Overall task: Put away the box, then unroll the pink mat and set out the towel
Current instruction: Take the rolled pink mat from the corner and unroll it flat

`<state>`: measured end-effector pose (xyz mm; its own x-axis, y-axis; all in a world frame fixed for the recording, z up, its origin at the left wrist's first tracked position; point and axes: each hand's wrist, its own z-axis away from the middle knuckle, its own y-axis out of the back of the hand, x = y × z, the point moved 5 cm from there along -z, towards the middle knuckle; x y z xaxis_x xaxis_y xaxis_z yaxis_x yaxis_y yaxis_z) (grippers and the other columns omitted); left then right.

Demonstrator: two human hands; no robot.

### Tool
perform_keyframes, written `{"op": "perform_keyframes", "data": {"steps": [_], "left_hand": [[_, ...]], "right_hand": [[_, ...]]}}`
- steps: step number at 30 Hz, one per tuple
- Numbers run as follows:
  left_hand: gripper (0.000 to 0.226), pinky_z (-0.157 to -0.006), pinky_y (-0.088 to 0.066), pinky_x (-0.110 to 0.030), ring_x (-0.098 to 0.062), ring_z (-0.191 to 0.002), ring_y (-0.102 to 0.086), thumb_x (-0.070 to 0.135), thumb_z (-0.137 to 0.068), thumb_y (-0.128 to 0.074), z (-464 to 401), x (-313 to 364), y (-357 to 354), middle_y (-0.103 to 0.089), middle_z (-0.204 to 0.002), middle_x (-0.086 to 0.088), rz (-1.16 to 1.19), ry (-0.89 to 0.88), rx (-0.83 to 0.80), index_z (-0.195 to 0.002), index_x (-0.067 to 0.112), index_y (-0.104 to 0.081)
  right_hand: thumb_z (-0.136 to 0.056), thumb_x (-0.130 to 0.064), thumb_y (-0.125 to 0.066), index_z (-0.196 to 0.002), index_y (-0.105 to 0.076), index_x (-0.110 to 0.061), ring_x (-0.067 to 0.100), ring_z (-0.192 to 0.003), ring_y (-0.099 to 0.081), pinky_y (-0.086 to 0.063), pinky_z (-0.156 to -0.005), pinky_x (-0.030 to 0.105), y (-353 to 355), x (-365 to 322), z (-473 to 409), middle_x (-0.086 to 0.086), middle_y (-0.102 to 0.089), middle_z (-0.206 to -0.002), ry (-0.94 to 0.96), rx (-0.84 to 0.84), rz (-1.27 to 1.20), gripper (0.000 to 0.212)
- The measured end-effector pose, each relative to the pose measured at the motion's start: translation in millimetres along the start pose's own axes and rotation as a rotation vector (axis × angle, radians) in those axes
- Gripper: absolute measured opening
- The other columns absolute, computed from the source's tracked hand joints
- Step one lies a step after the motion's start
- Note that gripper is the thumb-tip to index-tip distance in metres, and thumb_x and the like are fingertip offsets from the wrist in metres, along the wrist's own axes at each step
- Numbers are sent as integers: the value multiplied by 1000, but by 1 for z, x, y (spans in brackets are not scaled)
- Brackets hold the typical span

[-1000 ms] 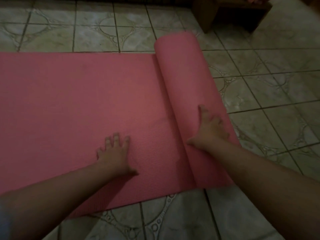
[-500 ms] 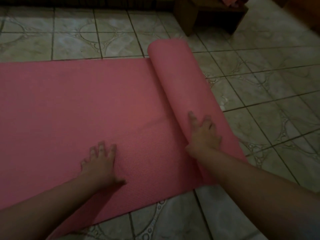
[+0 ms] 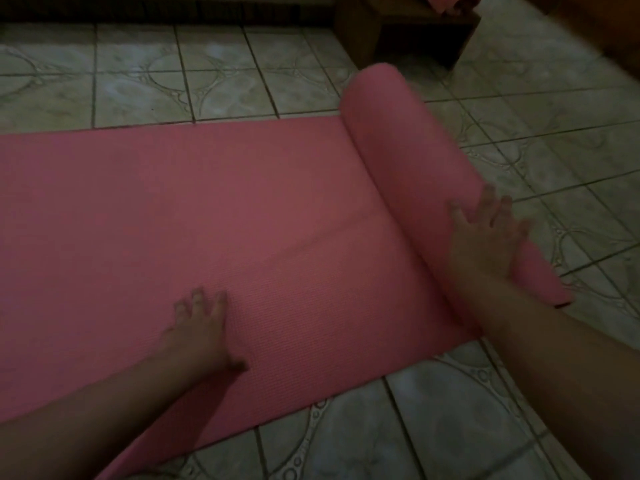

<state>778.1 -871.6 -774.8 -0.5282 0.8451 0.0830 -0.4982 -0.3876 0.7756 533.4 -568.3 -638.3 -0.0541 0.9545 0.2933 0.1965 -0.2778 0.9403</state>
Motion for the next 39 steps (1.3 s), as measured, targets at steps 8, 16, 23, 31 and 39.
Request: {"op": "perform_keyframes", "data": {"steps": [8, 16, 23, 31, 39], "left_hand": [[132, -113, -18, -54, -40, -144, 1, 79, -53, -63, -1, -4, -3, 16, -157, -14, -56, 10, 69, -148, 27, 12], [126, -114, -15, -55, -39, -144, 5, 84, -55, -54, 0, -13, -8, 19, -157, -10, -39, -38, 97, -147, 32, 14], [108, -113, -16, -56, -34, -145, 3, 83, -63, -47, 5, -69, -4, 15, -159, -5, 11, 75, 128, -146, 40, 7], [121, -109, -19, -63, -40, -144, 7, 99, -34, -36, 32, -175, -10, 22, -157, -5, 119, 298, 97, -131, 59, 25], [120, -108, -17, -64, -42, -143, 10, 95, -42, -42, 39, -175, -18, 29, -154, -1, 109, 268, 107, -127, 53, 31]], "right_hand": [[-91, -31, -43, -148, -22, -30, 29, -147, 3, -4, -113, 56, -26, -47, 27, 3, -1, -161, 320, -328, -23, 61], [-92, -35, -42, -148, -22, -26, 29, -147, 3, 1, -113, 61, -17, -84, 41, 4, -2, -161, 457, -412, -35, 60], [-91, -47, -44, -148, -23, -23, 28, -146, -10, -15, -114, 53, 3, -169, 83, 6, -14, -159, 586, -491, -298, 65], [-64, -79, -54, -145, -4, -49, 32, -145, 14, -12, -102, 72, -21, -252, 154, -6, 17, -159, 543, -797, -405, 100], [-50, -83, -62, -131, 14, -67, 22, -143, 24, -8, -94, 82, -47, -234, 158, -24, 35, -149, 545, -827, -401, 112]]}}
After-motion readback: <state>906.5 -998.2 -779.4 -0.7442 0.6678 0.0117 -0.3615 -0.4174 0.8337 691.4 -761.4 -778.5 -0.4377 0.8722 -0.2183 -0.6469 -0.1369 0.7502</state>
